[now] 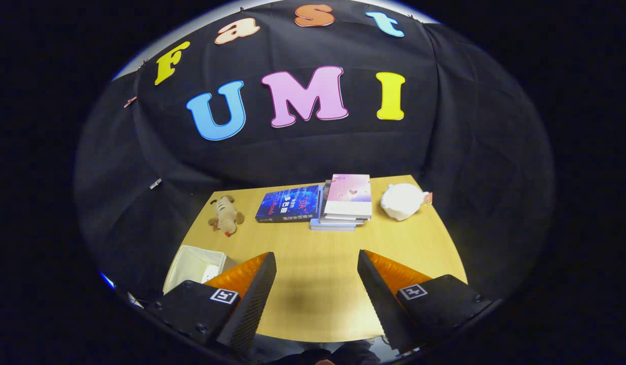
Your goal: Open the storage box then place both shoes into the box .Put the left shoe in first, then the right shoe, with the right side of both shoes facing outward in a uniform manner.
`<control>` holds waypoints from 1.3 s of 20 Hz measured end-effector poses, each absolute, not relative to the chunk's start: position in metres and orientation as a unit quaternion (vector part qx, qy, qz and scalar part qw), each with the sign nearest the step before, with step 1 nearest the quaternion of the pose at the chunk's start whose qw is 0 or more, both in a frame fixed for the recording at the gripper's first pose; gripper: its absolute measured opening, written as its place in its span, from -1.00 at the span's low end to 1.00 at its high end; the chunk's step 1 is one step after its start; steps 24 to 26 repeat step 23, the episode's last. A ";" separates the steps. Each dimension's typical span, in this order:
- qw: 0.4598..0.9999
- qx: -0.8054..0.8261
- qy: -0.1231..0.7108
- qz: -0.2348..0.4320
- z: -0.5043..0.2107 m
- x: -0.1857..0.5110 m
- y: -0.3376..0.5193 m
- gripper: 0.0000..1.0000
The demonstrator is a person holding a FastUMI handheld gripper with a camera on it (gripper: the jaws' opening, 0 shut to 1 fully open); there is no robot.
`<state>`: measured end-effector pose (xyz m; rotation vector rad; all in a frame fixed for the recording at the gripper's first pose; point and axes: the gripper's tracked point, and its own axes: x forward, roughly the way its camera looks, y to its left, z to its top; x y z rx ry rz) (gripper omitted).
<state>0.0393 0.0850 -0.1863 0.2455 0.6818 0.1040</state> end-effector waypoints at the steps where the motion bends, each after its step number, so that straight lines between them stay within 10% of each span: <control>1: 0.940 0.108 0.319 0.046 -0.182 0.037 0.078 0.97; 13: 0.993 0.047 0.107 0.006 -0.108 0.015 -0.004 0.95; 26: 0.991 0.045 0.072 0.101 -0.126 0.022 -0.010 0.92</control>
